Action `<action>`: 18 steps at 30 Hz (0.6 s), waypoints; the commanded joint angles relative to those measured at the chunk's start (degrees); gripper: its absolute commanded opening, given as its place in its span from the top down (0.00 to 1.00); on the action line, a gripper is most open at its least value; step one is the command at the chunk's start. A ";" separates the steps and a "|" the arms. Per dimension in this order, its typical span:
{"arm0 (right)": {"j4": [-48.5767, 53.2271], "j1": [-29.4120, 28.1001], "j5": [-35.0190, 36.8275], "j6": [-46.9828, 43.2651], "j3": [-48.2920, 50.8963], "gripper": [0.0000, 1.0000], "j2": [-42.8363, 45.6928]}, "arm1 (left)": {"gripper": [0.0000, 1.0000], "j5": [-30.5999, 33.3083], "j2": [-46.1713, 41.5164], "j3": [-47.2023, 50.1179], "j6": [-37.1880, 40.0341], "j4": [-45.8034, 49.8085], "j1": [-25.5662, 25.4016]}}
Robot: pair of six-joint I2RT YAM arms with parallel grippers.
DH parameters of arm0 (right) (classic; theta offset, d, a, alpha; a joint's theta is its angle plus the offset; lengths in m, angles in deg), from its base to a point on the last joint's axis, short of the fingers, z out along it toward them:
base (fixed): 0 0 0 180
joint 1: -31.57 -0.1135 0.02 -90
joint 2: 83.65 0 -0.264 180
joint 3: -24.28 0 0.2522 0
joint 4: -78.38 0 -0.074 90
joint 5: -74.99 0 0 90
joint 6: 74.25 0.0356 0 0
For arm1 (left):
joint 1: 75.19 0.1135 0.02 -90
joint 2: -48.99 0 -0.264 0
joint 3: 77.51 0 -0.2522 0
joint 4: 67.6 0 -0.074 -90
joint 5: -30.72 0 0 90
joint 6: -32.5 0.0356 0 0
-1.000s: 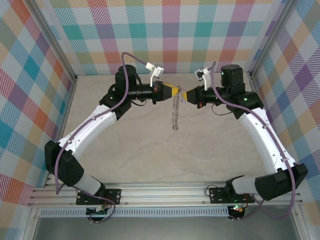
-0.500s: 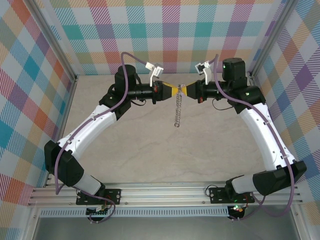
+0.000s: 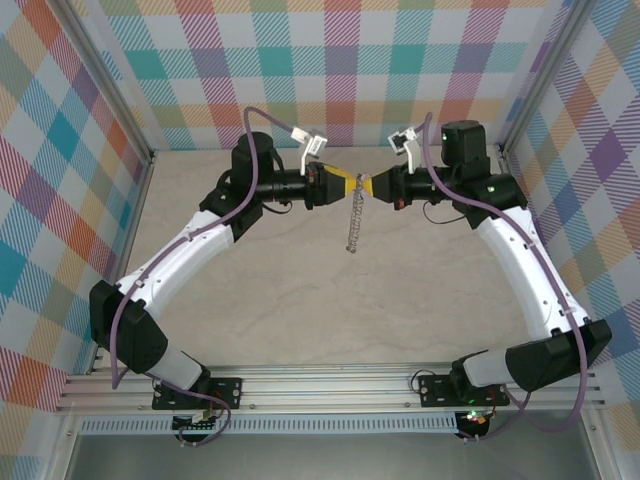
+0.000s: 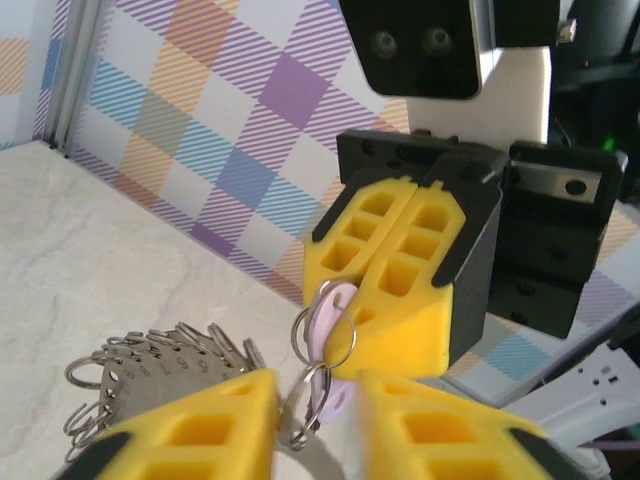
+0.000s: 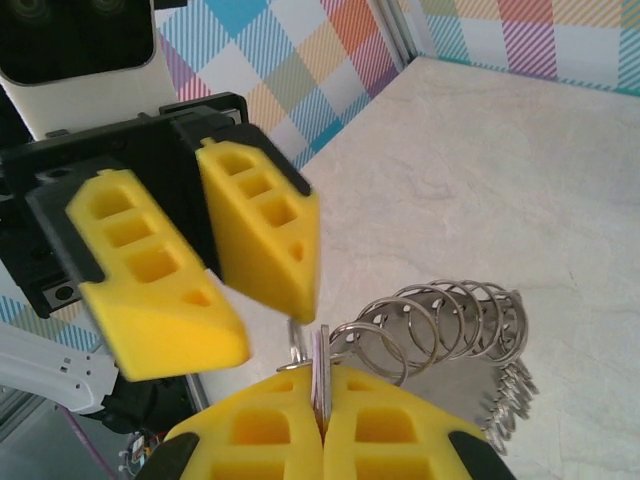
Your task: Put the keys on the keyring
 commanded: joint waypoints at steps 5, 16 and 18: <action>-2.03 0.15 0.28 2.09 3.96 1.00 -0.55 | 0.56 4.67 -1.26 2.66 1.95 1.51 0.24; -8.60 0.15 -0.05 4.07 6.42 1.00 -9.15 | 0.48 9.83 -4.38 7.19 -0.01 1.91 5.89; -8.88 0.15 -0.04 3.92 4.55 1.00 -12.45 | 0.46 10.62 -5.00 7.99 -0.72 1.74 7.22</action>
